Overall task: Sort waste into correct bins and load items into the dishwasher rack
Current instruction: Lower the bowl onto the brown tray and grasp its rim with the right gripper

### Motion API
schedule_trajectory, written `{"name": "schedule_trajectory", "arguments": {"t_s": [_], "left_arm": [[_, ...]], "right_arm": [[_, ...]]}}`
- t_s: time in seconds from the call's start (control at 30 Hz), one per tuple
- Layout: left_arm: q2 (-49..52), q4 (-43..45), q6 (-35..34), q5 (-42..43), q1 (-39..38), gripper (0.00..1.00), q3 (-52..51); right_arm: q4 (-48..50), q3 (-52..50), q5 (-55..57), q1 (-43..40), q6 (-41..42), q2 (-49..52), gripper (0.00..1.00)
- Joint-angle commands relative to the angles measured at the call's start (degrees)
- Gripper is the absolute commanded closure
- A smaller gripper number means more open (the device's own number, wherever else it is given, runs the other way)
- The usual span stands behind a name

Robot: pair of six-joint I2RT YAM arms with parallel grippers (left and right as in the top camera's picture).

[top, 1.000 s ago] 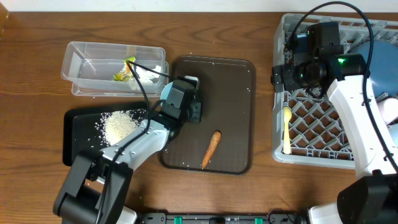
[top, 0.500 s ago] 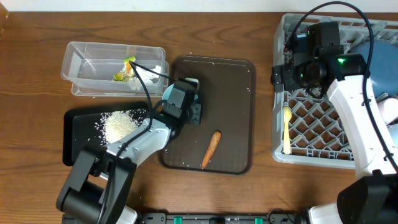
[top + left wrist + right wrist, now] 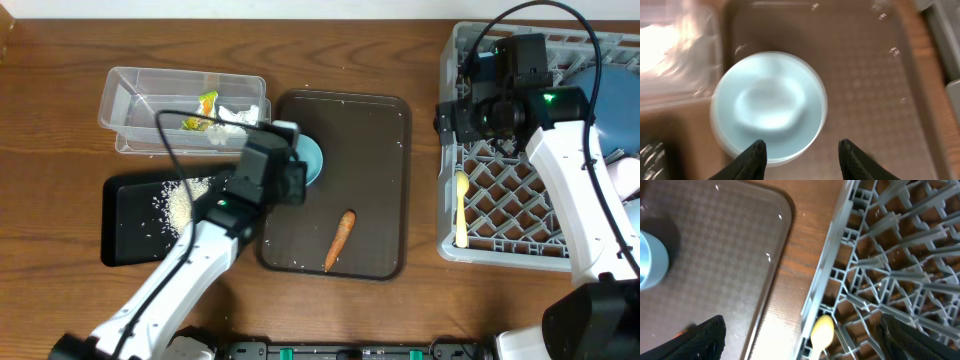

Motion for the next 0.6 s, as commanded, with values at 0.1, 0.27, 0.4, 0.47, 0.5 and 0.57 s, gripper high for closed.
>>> {"name": "schedule_trajectory", "arguments": {"t_s": [0.1,0.27,0.4,0.47,0.5,0.57], "left_arm": [[-6.3,-9.1,0.1,-0.7,6.9,0.51,0.1],[-11.3,-13.9,0.1,-0.7,13.6,0.5,0.1],[-14.3,-15.9,0.1,-0.7,17.9,0.49,0.1],[-14.8,-16.7,0.1,-0.7,19.3,0.46,0.1],[-14.8,-17.4,0.1,-0.7,20.0,0.45,0.1],[-14.7,-18.4,0.1,-0.7,20.6,0.45,0.1]], "right_arm": [[3.6,-0.1,-8.0,1.2,1.2,-0.1,0.05],[7.4,-0.1,-9.8,5.8,1.8,2.1,0.06],[9.9,-0.1,-9.8,10.8,2.6,5.9,0.06],[11.6,-0.1,-9.8,13.8,3.7,8.4,0.07],[12.9,-0.1,-9.8,15.7,4.7,10.1,0.09],[15.1,-0.1,-9.7,18.6,6.4,12.9,0.12]]}}
